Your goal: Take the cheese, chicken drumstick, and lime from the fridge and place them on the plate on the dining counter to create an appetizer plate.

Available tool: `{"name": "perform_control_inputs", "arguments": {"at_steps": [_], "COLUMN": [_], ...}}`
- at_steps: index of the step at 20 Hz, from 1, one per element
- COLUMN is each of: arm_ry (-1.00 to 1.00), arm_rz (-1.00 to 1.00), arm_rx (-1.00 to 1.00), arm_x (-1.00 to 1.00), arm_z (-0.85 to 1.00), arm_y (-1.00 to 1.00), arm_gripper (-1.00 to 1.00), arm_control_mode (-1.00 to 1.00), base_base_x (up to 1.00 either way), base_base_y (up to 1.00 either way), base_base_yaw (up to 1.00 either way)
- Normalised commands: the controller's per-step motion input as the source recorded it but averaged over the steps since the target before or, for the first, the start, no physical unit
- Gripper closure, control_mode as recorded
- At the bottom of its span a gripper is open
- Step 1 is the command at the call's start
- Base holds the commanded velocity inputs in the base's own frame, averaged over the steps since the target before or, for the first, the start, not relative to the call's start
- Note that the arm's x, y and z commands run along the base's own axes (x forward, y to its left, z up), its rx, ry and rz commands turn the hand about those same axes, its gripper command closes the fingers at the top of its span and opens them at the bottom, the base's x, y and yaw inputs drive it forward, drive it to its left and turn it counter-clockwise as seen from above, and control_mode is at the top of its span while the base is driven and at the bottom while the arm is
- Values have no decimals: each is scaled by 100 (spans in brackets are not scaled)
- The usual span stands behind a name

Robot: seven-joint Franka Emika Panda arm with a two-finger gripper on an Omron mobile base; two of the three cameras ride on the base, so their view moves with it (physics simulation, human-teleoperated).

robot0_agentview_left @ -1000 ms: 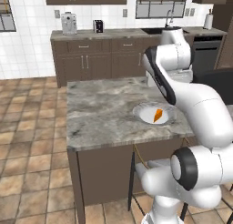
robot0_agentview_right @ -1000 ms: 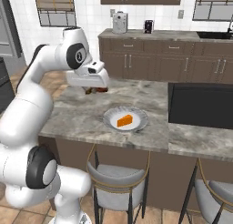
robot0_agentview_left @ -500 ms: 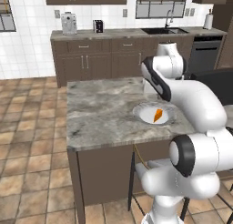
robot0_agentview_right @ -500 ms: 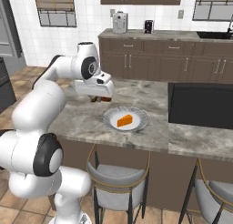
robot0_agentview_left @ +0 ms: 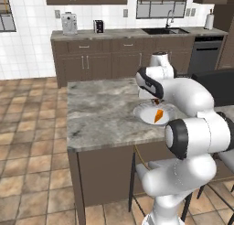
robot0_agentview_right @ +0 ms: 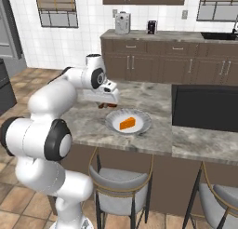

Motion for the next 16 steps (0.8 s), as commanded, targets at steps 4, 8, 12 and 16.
{"name": "perform_control_inputs", "arguments": {"at_steps": [4,8,12,16], "arm_ry": [0,0,0,0], "arm_rz": [0,0,0,0], "arm_rx": [0,0,0,0], "arm_x": [45,35,37,41], "arm_z": [-29,-28,-35,-49], "arm_y": [-1,-4,-8,-9], "arm_gripper": [100,100,100,100], "arm_control_mode": [-100,-100,-100,-100], "base_base_x": [0,0,0,0], "base_base_y": [0,0,0,0], "base_base_yaw": [0,0,0,0]}}
